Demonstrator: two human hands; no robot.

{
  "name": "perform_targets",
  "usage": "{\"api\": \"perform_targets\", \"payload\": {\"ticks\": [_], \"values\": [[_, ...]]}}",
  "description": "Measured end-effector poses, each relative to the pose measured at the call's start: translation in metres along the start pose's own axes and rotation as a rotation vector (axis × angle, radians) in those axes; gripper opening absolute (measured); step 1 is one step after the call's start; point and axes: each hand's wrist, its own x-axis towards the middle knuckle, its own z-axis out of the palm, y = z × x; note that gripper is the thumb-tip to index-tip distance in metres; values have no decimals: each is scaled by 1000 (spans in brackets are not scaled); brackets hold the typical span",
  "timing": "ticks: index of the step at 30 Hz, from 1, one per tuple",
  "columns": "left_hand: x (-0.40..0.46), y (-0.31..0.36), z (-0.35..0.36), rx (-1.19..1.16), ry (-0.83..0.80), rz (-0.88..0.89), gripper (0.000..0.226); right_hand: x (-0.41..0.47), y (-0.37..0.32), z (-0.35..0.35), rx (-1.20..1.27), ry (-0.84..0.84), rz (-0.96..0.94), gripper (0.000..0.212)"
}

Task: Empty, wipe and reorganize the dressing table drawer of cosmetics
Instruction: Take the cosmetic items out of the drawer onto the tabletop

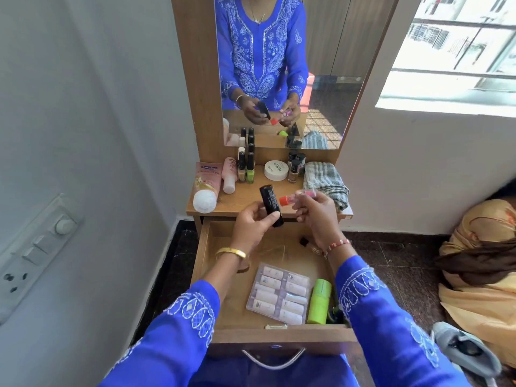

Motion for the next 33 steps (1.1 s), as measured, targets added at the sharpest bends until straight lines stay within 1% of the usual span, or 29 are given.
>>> {"api": "perform_targets", "payload": {"ticks": [2, 6, 9, 13, 18, 21, 25, 30, 33], "values": [[15, 11, 6, 92, 36, 45, 16, 18, -11, 1, -206, 57, -54, 12], [45, 21, 19, 205, 140, 68, 31, 51, -28, 2, -557, 108, -131, 19], [66, 19, 28, 246, 198, 45, 38, 68, -34, 1, -743, 161, -203, 12], [85, 15, 38, 317, 189, 33, 37, 80, -35, 0, -810, 213, -226, 22], [100, 14, 52, 386, 148, 66, 33, 93, -36, 0, -856, 171, -242, 17], [106, 14, 57, 412, 136, 79, 32, 97, -35, 1, -875, 151, -246, 19], [109, 14, 60, 454, 124, 99, 34, 102, -31, 2, -878, 159, -245, 19], [109, 11, 62, 409, 95, 82, 33, 101, -29, -1, -877, 148, -240, 19], [108, 12, 60, 410, 79, 81, 35, 99, -30, -2, -878, 121, -223, 25]]}}
